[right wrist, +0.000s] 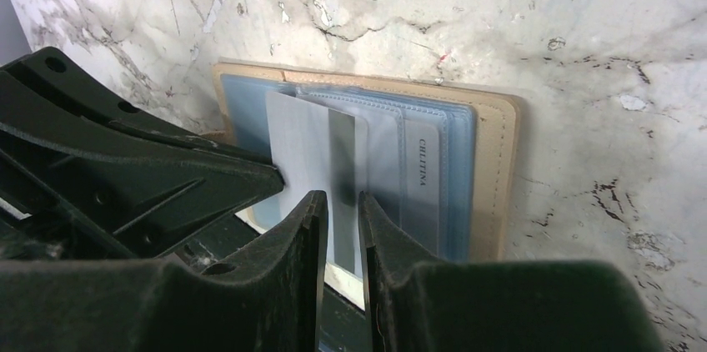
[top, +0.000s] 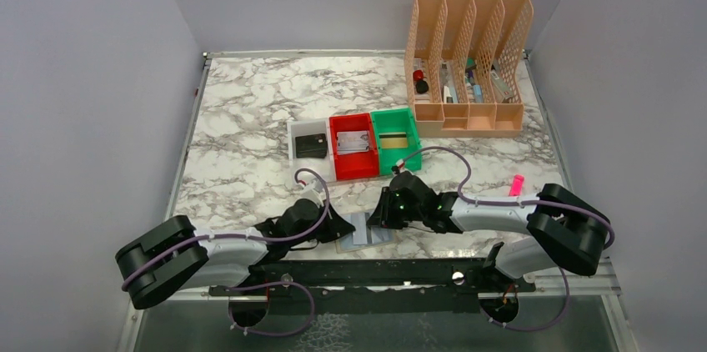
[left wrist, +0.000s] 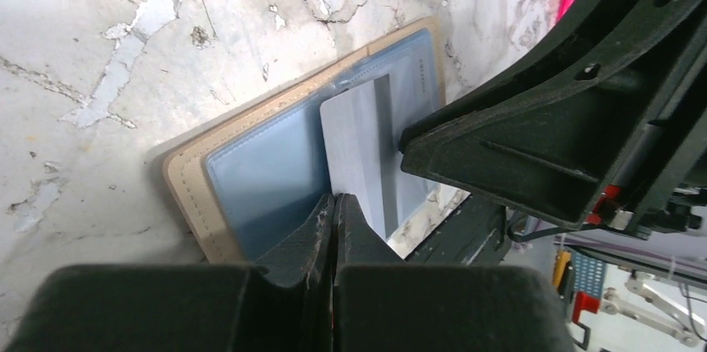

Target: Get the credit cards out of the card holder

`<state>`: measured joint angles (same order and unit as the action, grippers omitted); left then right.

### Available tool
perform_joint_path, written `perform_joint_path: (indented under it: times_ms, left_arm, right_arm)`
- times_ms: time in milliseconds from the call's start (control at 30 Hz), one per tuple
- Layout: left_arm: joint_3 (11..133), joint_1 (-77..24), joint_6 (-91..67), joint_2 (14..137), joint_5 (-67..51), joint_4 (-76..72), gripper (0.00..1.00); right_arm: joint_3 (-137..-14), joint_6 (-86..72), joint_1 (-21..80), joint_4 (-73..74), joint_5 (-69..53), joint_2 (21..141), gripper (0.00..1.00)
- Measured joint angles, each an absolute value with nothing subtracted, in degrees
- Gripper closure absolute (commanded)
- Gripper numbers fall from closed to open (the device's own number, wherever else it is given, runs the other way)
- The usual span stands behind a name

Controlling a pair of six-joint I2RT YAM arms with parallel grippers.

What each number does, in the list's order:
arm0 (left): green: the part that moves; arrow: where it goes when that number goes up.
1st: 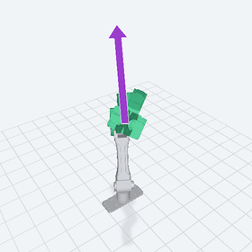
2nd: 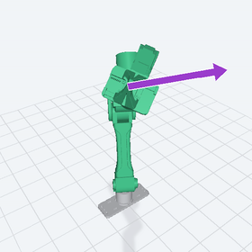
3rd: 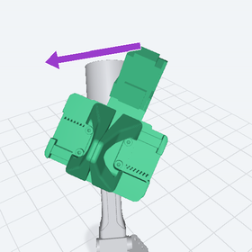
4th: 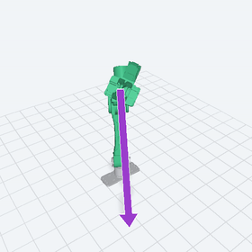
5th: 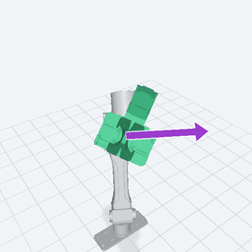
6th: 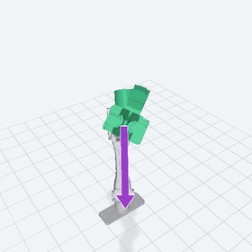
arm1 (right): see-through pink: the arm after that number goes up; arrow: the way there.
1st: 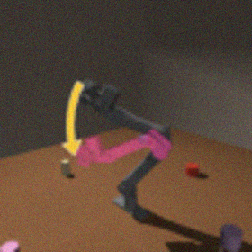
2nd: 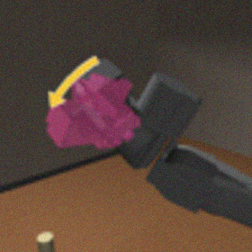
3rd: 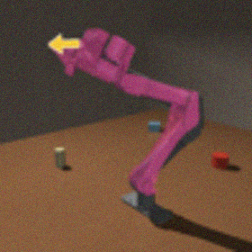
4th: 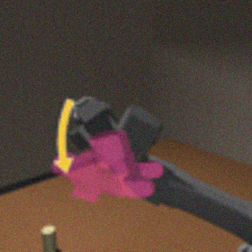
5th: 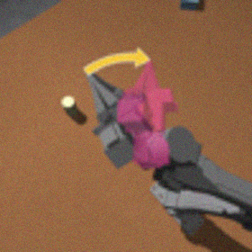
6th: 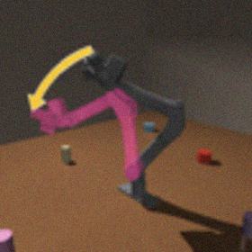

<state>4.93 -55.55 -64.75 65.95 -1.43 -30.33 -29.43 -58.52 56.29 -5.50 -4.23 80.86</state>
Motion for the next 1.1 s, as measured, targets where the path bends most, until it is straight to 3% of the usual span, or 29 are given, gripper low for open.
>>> perform_joint_path:
  times_ms: [333, 733, 1100]
  left_arm:
    - [2.9, -55.6, -66.8, 60.1, -1.5, -30.1, 1.00]
    - [8.8, -55.6, -62.3, 52.0, 1.5, -11.8, 1.00]
    - [8.9, -55.6, -59.7, 49.6, 2.4, -8.6, 1.00]
  right_arm:
    - [-29.7, -58.8, 56.9, -2.9, -1.3, 79.4, 0.73]
    - [-30.0, -58.1, 57.0, 0.2, 0.0, 77.8, 0.69]
    - [-30.9, -51.9, 56.9, -0.4, -5.4, 75.6, 0.65]
